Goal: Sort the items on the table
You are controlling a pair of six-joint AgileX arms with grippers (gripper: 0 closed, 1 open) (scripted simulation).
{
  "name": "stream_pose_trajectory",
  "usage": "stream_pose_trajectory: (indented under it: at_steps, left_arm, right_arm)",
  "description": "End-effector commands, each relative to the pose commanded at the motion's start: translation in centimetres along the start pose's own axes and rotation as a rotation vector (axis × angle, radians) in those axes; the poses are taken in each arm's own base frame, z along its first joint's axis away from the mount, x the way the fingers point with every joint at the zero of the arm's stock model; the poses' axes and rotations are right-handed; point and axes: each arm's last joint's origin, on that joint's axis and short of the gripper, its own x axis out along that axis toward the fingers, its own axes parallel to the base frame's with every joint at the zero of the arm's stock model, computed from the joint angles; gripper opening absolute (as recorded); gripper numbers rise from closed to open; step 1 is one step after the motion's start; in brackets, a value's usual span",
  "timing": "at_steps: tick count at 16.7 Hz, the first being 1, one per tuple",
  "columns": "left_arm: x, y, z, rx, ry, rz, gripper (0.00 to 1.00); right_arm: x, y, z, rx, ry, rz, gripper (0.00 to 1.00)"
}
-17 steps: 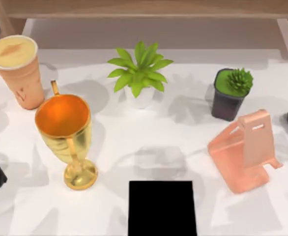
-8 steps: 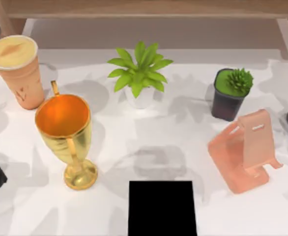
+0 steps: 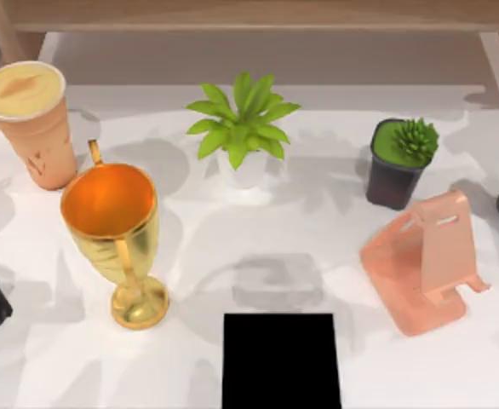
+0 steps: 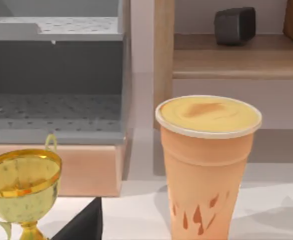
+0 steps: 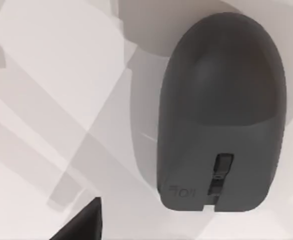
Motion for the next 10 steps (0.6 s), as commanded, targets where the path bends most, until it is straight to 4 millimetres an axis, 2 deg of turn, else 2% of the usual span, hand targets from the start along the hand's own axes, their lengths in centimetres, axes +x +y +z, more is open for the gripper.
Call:
stream_pose_trajectory:
  at_steps: [5, 7, 10]
  left_arm:
    - [0.0, 0.0, 0.0, 0.000, 0.000, 0.000, 1.00]
    - [0.0, 0.0, 0.0, 0.000, 0.000, 0.000, 1.00]
    - [0.0, 0.0, 0.0, 0.000, 0.000, 0.000, 1.00]
  right_arm:
    - [0.6, 0.1, 0.0, -0.001, 0.002, 0.001, 1.00]
    - [2.2, 0.0, 0.1, 0.001, 0.003, 0.002, 1.00]
    - [5.7, -0.1, 0.3, 0.000, -0.006, -0.004, 1.00]
